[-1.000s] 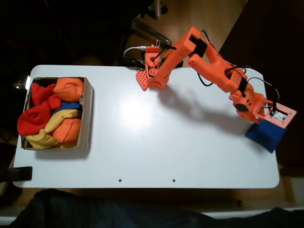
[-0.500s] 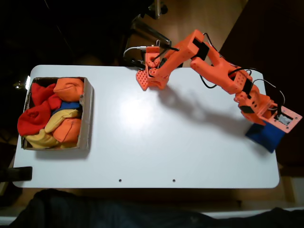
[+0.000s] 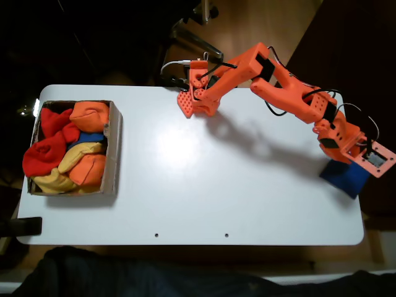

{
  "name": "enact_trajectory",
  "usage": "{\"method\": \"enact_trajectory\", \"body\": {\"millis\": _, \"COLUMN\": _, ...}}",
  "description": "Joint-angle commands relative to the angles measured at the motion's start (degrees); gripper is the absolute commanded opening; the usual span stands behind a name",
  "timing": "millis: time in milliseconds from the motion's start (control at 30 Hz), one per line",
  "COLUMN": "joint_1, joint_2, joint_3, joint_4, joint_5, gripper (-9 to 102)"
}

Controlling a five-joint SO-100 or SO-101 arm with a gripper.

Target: Grasp a bag and put it in the box.

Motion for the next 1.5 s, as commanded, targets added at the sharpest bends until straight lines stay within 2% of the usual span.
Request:
{"method": "enact_trajectory", "body": {"millis": 0, "joint_1": -0.8, "joint_2": 0.2, "joint_3": -4.7, "joint_4": 2.2, "joint_5": 2.5, "gripper": 5}}
{"method": "enact_trajectory", "body": {"millis": 333, "joint_1": -1.6, "joint_2": -1.1, "joint_3": -9.5, "joint_4": 6.4, "joint_5": 8.9, "gripper": 5}}
{"method": "enact_trajectory", "body": {"millis": 1067, "joint_1": -2.1, "joint_2": -3.2, "joint_3": -11.2, "joint_4": 9.3, "joint_5": 6.0, "gripper": 5}}
{"method": "enact_trajectory", "body": {"millis": 1233, "joint_1": -2.1, "joint_2": -2.9, "joint_3": -10.5, "joint_4": 10.5, "joint_5": 0.8, "gripper": 9}}
{"method": "enact_trajectory", "body": {"millis": 1467, "joint_1": -2.0, "joint_2": -2.6, "joint_3": -10.5, "joint_4": 12.9, "joint_5": -3.8, "gripper": 23}}
